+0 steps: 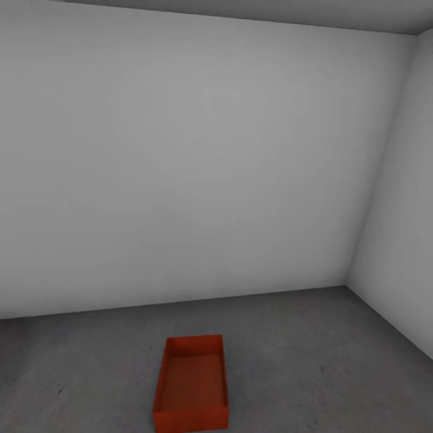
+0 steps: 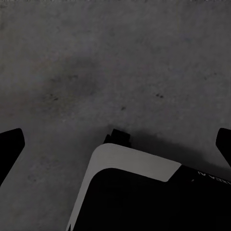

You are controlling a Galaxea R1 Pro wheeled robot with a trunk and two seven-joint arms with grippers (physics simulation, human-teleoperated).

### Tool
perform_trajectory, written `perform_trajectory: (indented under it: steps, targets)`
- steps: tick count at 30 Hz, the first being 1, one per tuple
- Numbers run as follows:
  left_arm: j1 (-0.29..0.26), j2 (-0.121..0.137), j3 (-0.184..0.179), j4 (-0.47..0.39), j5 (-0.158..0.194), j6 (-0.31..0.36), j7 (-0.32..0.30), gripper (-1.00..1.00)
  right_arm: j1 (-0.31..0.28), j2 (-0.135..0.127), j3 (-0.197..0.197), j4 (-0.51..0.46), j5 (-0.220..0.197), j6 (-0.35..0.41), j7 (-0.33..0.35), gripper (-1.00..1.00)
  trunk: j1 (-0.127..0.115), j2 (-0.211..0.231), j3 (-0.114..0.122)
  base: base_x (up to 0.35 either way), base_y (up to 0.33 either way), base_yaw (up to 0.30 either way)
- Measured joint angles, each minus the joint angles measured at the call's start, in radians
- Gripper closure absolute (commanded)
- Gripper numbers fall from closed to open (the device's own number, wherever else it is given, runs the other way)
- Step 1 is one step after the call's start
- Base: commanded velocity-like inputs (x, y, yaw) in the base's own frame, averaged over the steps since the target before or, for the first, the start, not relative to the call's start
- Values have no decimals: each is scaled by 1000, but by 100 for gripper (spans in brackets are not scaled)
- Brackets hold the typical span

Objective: Move the two storage containers from the living room to the garage. In the garage, place one container on the floor and stack the other container on top of it (either order is fine).

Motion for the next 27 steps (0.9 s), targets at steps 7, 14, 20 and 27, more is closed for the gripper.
perform_trajectory:
  steps: [7,14,20,27]
  targets:
    - [0,-1,0,0,0,0,-1,-100,0,2,-2,0,-12,-5,-1,-100,0,0,0,0,0,-65]
    - [0,-2,-5,-9,-15,-3,-3,-100,0,1,-4,0,-14,-4,6,-100,0,0,0,0,0,-259]
    - [0,-2,-6,-11,-18,-3,-3,-100,0,5,-3,0,-8,-2,9,-100,0,0,0,0,0,-285]
    - [0,-2,-6,-12,-20,-3,-3,-100,0,8,-3,0,-6,3,8,-100,0,0,0,0,0,-190]
